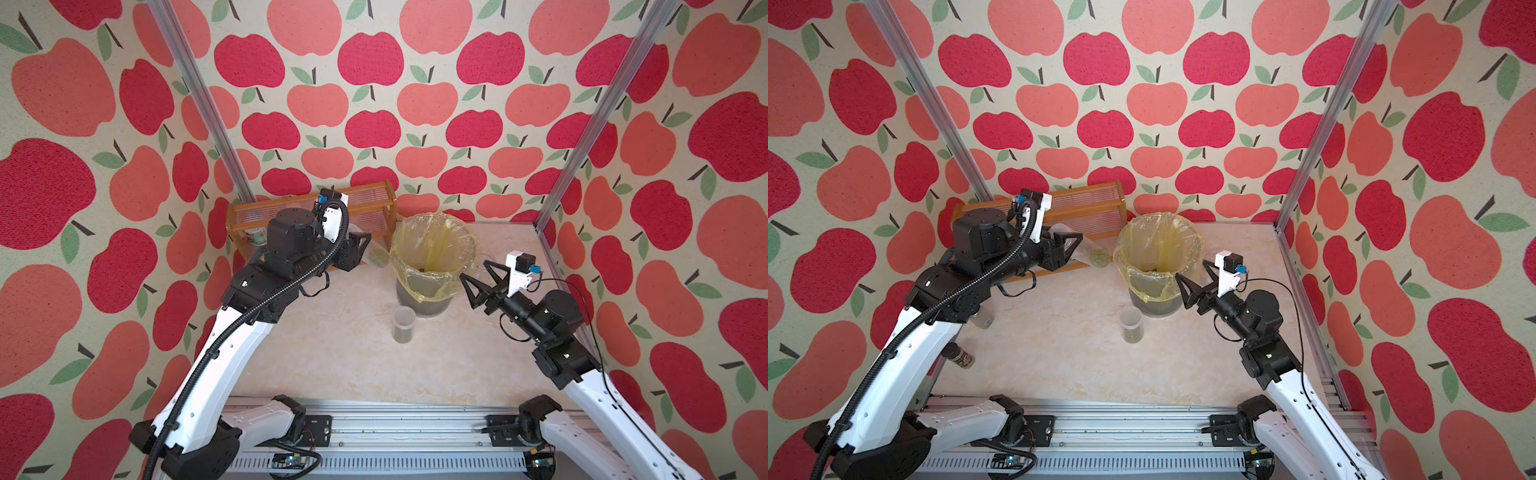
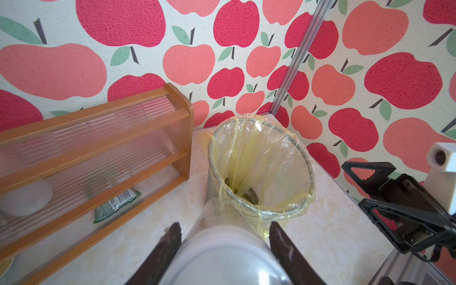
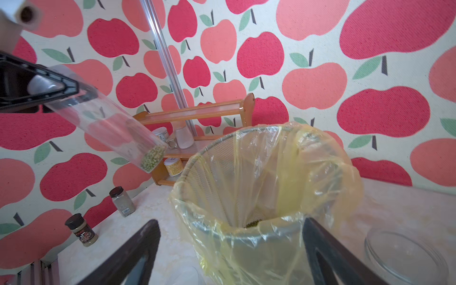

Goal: Empty moldy mung beans from jars
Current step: Pick up the jar from the center of the board.

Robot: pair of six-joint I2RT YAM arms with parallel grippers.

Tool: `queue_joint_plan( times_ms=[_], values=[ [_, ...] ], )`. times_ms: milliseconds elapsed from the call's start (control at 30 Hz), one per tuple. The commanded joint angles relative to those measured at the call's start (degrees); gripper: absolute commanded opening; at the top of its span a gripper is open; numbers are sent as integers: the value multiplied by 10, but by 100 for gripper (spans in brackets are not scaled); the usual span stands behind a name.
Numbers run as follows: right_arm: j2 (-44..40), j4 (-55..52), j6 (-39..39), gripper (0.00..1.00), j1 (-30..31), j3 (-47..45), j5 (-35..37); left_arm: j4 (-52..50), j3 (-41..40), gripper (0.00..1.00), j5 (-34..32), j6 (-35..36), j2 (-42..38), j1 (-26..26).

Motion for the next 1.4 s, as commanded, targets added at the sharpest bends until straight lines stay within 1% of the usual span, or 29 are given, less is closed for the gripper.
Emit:
queue_joint_plan(
  times_ms=[0,100,333,500,600,767,933,1067,1200,1367],
  values=[
    [23,74,-68,95,20,44,-25,6,79,55,52,-15,40,3],
    [55,106,-88,96,22,64,-39,-11,155,54,87,-20,88,3],
    [126,173,-136,99,22,88,-62,-49,270,53,162,-33,165,4],
    [168,186,-161,99,23,117,-104,-64,306,50,212,-40,187,8],
    [187,205,-168,99,24,123,-110,-77,328,50,247,-49,200,15],
    [223,198,-171,99,24,155,-139,-80,341,50,280,-63,217,18],
    [255,173,-185,99,25,190,-149,-80,346,50,301,-75,239,16],
    [280,135,-210,99,29,222,-154,-82,354,50,295,-72,256,6],
    [297,132,-218,99,30,234,-155,-93,374,50,284,-66,274,-1],
    [319,106,-228,98,31,260,-175,-95,394,50,287,-67,289,-8]
  ],
)
